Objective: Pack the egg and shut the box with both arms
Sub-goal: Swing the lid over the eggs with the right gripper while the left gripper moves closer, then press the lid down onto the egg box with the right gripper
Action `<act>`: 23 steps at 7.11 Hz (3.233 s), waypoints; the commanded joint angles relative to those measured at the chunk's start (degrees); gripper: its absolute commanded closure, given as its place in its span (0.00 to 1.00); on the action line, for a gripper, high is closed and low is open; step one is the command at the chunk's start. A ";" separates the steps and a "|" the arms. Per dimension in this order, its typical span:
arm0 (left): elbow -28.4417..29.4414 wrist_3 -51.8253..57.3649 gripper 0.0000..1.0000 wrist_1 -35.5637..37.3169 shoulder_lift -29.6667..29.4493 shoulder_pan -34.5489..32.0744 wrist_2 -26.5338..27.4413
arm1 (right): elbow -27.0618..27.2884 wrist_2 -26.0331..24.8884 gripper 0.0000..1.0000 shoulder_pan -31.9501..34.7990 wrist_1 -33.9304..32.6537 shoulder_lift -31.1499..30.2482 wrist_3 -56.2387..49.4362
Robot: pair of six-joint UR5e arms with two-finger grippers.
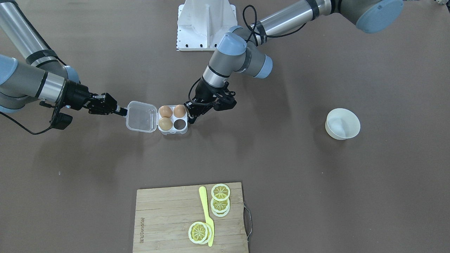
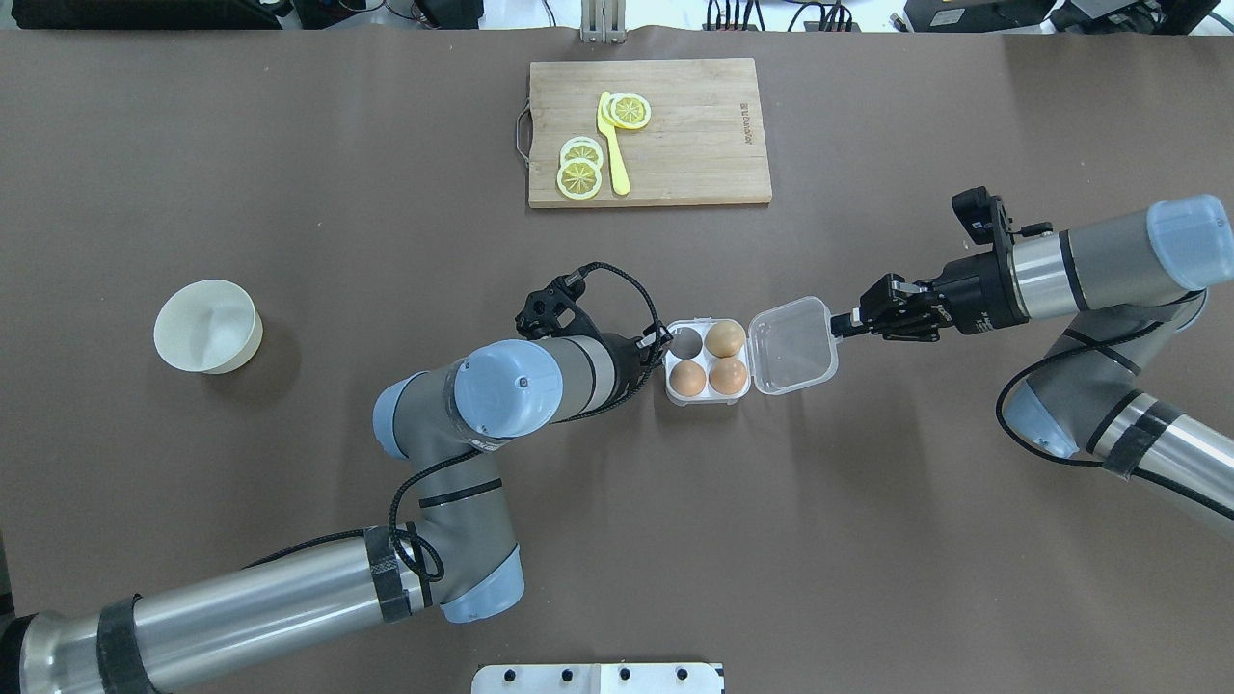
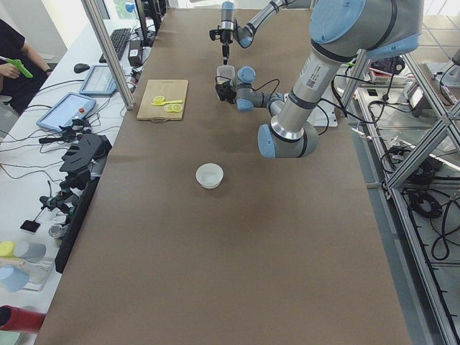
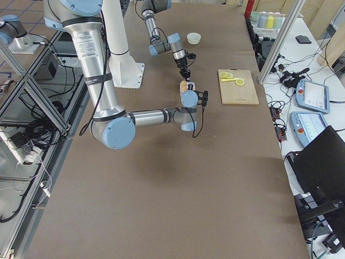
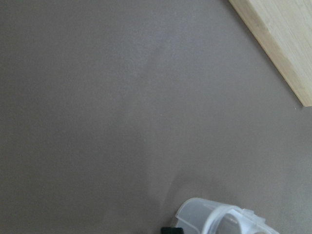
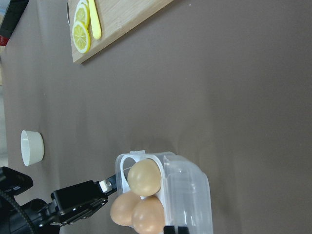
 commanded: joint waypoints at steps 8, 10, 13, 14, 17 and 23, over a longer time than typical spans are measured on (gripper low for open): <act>-0.04 0.00 1.00 -0.12 -0.17 0.03 -0.08 | 1.21 -0.38 1.00 -0.18 -0.10 2.63 3.06; -0.31 -0.09 1.00 -0.20 -0.17 0.03 -0.08 | 1.21 -0.47 1.00 -0.36 -0.10 3.42 3.32; -0.48 -0.52 1.00 -0.38 0.01 0.03 -0.16 | 1.21 -0.64 1.00 -1.23 -0.62 5.79 4.46; -0.57 -0.53 1.00 -0.38 -0.08 0.03 -0.08 | 1.21 -0.73 1.00 -1.50 -0.54 6.15 5.07; -0.57 -0.61 1.00 -0.38 -0.08 0.03 -0.08 | 1.12 -0.99 1.00 -1.59 -0.62 6.68 5.17; -0.57 -0.61 1.00 -0.47 -0.08 0.03 -0.16 | 0.51 -2.40 1.00 -3.52 -0.54 6.77 5.17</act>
